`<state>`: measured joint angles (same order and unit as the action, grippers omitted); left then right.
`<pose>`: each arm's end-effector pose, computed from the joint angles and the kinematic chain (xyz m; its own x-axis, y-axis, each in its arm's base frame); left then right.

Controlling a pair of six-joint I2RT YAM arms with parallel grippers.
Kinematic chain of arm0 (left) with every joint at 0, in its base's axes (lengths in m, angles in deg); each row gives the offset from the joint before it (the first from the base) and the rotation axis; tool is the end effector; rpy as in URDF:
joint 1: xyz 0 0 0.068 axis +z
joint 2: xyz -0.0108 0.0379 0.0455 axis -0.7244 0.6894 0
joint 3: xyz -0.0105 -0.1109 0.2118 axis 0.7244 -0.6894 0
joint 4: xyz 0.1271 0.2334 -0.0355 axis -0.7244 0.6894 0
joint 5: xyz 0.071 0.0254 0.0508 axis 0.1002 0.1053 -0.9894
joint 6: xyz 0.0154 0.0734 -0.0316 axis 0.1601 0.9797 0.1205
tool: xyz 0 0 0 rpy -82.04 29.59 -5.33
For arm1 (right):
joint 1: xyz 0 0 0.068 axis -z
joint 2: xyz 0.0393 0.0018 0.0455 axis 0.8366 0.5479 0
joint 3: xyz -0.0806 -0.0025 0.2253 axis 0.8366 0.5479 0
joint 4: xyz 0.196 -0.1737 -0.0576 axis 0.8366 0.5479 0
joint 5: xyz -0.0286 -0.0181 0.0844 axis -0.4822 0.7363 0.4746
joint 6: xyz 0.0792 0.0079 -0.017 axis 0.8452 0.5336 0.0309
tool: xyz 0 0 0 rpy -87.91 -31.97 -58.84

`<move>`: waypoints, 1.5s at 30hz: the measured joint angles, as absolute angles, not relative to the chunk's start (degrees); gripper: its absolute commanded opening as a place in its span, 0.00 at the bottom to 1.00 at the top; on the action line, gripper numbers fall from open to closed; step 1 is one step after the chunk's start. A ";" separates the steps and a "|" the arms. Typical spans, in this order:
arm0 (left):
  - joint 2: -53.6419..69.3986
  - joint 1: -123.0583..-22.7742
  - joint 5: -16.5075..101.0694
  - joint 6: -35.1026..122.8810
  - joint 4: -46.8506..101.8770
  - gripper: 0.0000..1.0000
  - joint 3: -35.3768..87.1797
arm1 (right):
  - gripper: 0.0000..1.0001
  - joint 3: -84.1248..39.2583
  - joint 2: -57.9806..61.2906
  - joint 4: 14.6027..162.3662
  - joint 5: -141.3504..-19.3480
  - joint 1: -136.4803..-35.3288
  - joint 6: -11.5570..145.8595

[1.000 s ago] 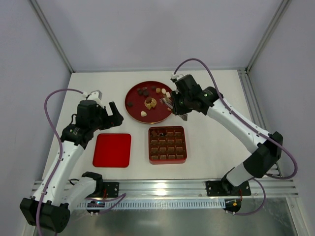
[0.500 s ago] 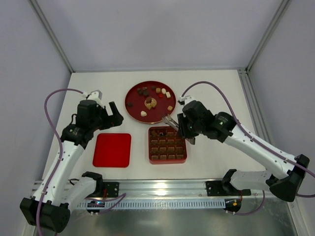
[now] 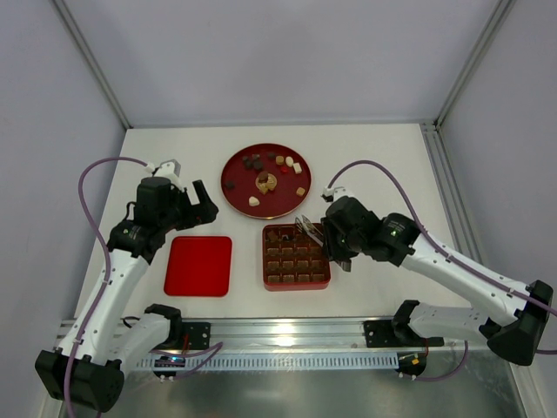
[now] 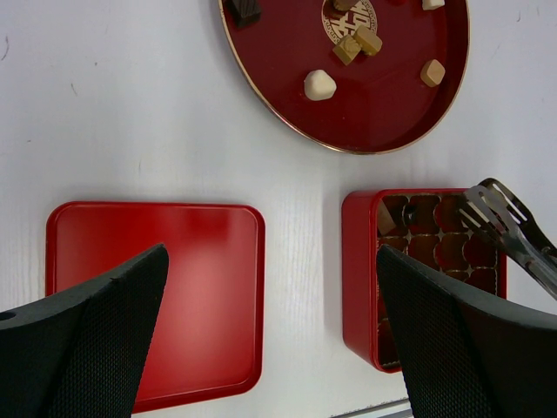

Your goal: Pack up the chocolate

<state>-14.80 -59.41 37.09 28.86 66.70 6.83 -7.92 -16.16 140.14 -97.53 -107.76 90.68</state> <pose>0.2415 -0.0596 0.2711 -0.6401 -0.3114 -0.7024 -0.0228 0.9215 -0.3877 0.1695 0.1906 0.2519 -0.7981 -0.1936 -0.5705 -0.3502 0.9197 0.1778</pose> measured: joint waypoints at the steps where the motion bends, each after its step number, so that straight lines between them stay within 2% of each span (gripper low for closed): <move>1: -14.80 -59.41 37.09 28.86 66.70 1.00 6.83 | 0.29 -7.64 -16.16 140.20 -97.68 -107.85 90.77; 20: -14.80 -59.41 37.09 28.86 66.70 1.00 6.83 | 0.30 -5.71 -16.16 139.55 -98.65 -109.29 92.26; 21: -14.80 -59.41 37.09 28.86 66.70 1.00 6.83 | 0.34 -5.65 -16.16 139.55 -98.78 -109.31 92.26; 28: -14.80 -59.41 37.09 28.86 66.70 1.00 6.83 | 0.34 -4.99 -16.18 139.37 -99.00 -109.51 92.30; 35: -14.80 -59.41 37.09 28.86 66.70 1.00 6.83 | 0.41 -4.97 -16.18 139.35 -99.04 -109.55 92.39; 45: -14.80 -59.41 37.09 28.86 66.70 1.00 6.83 | 0.41 -4.97 -16.16 139.35 -99.30 -109.55 92.39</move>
